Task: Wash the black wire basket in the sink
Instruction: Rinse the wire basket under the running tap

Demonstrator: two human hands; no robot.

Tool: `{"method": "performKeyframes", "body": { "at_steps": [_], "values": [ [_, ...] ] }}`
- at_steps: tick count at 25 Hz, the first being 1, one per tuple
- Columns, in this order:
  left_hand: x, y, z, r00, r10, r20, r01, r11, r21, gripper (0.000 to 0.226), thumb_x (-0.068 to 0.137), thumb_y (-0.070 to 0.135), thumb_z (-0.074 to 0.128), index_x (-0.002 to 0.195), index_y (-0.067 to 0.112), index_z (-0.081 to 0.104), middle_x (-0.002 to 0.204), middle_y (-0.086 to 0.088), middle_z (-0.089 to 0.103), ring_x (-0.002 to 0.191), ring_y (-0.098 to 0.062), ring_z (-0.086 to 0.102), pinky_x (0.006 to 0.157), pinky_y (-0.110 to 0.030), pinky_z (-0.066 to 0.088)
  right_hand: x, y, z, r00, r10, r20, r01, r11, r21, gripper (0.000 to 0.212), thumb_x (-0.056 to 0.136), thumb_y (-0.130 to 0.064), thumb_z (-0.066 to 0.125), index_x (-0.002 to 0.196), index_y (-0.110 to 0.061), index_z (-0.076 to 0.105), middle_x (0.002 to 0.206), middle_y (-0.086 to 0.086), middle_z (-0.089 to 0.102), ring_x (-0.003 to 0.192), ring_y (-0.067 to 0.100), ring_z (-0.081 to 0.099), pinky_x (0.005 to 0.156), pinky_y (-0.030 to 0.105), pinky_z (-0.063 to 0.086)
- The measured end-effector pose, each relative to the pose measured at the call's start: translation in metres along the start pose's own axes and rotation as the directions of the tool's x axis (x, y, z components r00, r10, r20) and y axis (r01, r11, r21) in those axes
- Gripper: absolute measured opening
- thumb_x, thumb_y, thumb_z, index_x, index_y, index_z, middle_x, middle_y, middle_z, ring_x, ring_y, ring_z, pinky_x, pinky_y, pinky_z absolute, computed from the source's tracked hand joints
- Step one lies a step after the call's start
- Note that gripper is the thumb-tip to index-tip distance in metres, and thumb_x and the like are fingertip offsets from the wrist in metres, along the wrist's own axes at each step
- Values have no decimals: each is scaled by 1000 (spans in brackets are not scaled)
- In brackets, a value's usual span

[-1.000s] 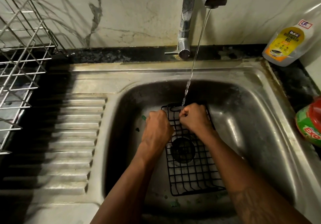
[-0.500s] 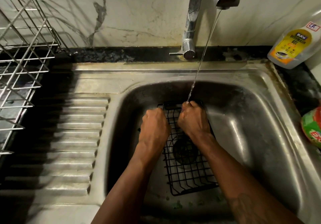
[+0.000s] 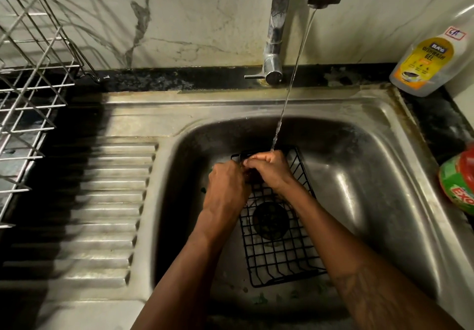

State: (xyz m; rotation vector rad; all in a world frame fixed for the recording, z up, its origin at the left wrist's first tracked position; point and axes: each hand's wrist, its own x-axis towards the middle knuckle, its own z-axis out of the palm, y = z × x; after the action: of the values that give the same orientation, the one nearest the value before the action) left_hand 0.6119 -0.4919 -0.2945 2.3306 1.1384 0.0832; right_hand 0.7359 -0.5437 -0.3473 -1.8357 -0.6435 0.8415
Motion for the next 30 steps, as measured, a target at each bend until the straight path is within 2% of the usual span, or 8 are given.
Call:
{"method": "performKeyframes", "body": {
  "at_steps": [5,11,16,18,21,23,26,30],
  "values": [
    [6,-3,10,998,-51,37,50,999,13,20,86,6,66,71,11,54,80,-11,65,60,-16,55,46,-17,37,-4,12,-14,988,6,-157,-53,954,-295,26,86,-27,71,63,-16,71,58,-1,67,54,12,61,57,29,50],
    [4,-3,8,993,-101,58,100,995,19,14,88,2,66,77,8,61,81,-10,64,69,-21,65,61,-32,61,-16,-2,-19,889,-421,-179,131,610,-782,18,89,-24,63,75,-17,72,69,-4,60,57,11,47,52,17,31],
    [0,-6,7,998,-38,-48,43,993,106,3,86,9,62,87,10,60,77,-4,60,64,-19,59,59,-35,54,-16,6,-21,822,-518,-236,90,527,-845,19,86,-26,70,103,-18,72,104,3,66,102,24,54,84,42,49],
    [3,-10,12,996,-7,-85,20,986,163,39,86,13,63,125,9,59,82,-3,62,69,-18,59,60,-32,49,-18,6,-20,872,-420,-251,-6,503,-864,40,83,-20,71,123,-21,67,127,3,60,121,28,48,97,49,44],
    [10,-11,16,990,134,-47,-121,969,217,87,79,17,66,158,12,32,132,-13,62,121,-33,58,103,-41,51,-10,12,-22,898,-398,-186,107,609,-786,49,82,7,63,127,-12,68,129,9,66,121,30,57,104,43,49],
    [12,-5,18,977,214,-13,-208,960,185,85,80,14,64,158,10,34,144,-13,58,128,-34,56,109,-41,47,-3,13,-21,870,-486,-80,295,646,-704,46,76,10,61,115,-7,75,115,11,73,107,30,67,97,37,55],
    [10,-5,20,985,169,-17,-165,975,151,59,88,22,58,146,17,49,113,-12,71,97,-37,69,83,-46,59,-4,4,-11,818,-560,131,517,618,-592,38,74,-1,60,109,-6,76,109,11,74,99,28,70,90,36,58],
    [7,-8,17,999,29,-27,-24,985,171,18,94,23,53,106,16,64,100,-10,65,89,-36,66,78,-47,59,-11,-2,-20,872,-479,100,443,686,-577,29,90,-20,68,119,-21,75,116,4,75,103,21,72,91,37,58]
  ]
}}
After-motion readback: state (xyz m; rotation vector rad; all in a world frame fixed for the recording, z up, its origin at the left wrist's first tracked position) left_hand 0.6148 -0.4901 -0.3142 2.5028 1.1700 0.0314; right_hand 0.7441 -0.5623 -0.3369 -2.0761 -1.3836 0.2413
